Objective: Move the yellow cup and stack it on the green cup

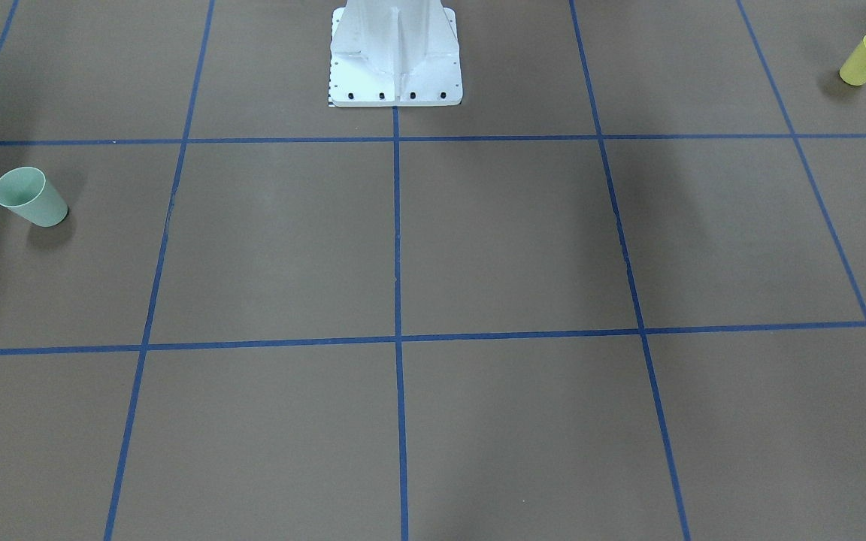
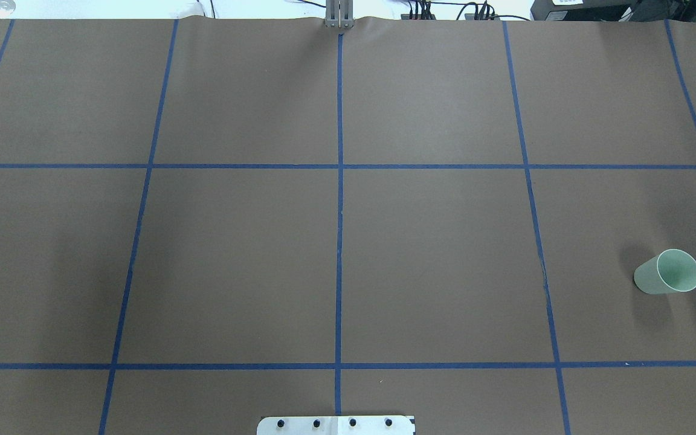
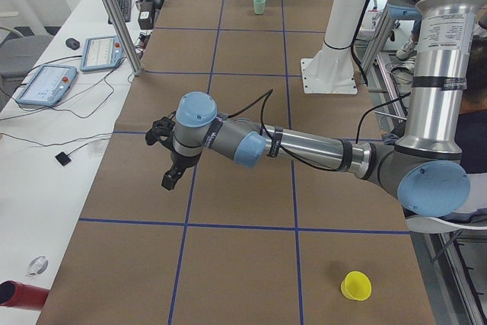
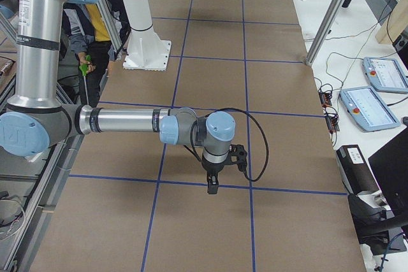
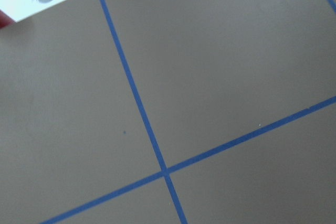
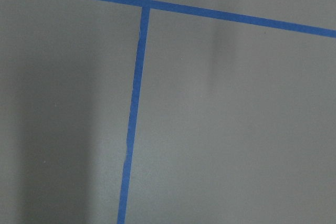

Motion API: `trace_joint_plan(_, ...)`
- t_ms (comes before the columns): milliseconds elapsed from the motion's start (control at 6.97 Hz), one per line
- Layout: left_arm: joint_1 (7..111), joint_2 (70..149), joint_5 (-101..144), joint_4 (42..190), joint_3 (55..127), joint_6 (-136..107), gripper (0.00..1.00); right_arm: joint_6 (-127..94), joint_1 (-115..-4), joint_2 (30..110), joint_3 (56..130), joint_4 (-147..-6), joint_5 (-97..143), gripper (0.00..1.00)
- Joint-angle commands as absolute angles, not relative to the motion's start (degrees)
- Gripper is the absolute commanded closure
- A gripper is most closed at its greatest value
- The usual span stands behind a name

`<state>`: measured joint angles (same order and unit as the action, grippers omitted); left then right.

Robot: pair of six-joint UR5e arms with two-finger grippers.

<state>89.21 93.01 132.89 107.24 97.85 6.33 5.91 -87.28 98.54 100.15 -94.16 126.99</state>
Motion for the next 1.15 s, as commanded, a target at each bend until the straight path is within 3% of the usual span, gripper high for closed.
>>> trace_joint_plan(0, 89.21, 93.6, 132.98, 108.8, 96.52, 6.33, 0.0, 6.06, -87.28, 98.61, 100.28, -94.13, 126.91, 0.0)
trace_joint_plan(574, 89.3, 92.47, 129.58, 110.48, 98.25, -4.26, 0.0, 6.33, -87.36, 99.49, 100.46, -94.22, 127.7, 0.0)
trace_joint_plan(1004, 89.03, 88.18, 113.87, 110.39, 104.47, -20.24, 0.0, 6.33, -87.36, 99.4, 100.81, -94.13, 127.88, 0.0)
